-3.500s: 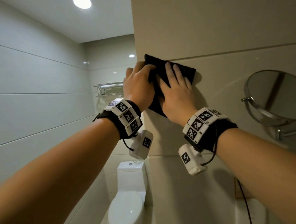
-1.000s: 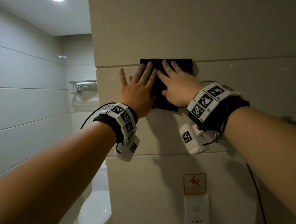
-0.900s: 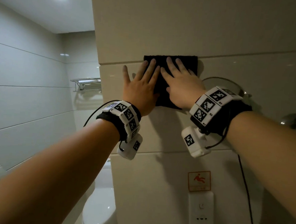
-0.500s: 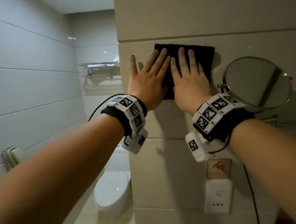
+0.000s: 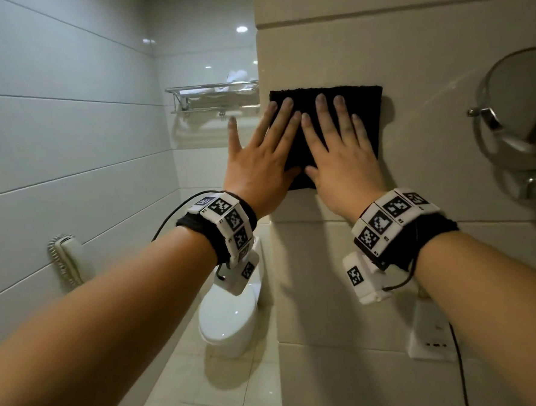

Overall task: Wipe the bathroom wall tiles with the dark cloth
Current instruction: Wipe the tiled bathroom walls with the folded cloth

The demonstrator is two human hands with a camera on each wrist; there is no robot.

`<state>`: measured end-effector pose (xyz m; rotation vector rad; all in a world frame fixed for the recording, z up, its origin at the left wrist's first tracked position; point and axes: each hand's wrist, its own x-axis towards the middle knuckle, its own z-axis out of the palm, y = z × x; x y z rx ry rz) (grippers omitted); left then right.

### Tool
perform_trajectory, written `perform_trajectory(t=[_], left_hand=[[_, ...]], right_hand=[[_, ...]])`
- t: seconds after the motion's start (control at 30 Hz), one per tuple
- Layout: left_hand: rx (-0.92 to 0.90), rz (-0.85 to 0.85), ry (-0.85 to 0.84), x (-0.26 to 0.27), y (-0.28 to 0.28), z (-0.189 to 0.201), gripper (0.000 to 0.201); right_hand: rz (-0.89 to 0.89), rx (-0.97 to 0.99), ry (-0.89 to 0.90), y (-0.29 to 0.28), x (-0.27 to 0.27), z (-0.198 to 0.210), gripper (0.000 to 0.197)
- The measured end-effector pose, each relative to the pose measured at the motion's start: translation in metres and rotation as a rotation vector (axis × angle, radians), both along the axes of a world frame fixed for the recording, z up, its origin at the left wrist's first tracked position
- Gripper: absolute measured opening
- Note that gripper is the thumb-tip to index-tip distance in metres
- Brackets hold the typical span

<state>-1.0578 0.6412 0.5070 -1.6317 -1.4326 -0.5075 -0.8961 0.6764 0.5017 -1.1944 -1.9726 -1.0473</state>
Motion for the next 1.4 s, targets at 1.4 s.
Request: perform_trajectory(t=[1.4], left_hand=[[0.066, 0.004, -0.12, 0.048, 0.003, -0.089, 0.093]], right_hand=[[0.137, -0.048, -0.02, 0.002, 0.054, -0.072, 0.093]])
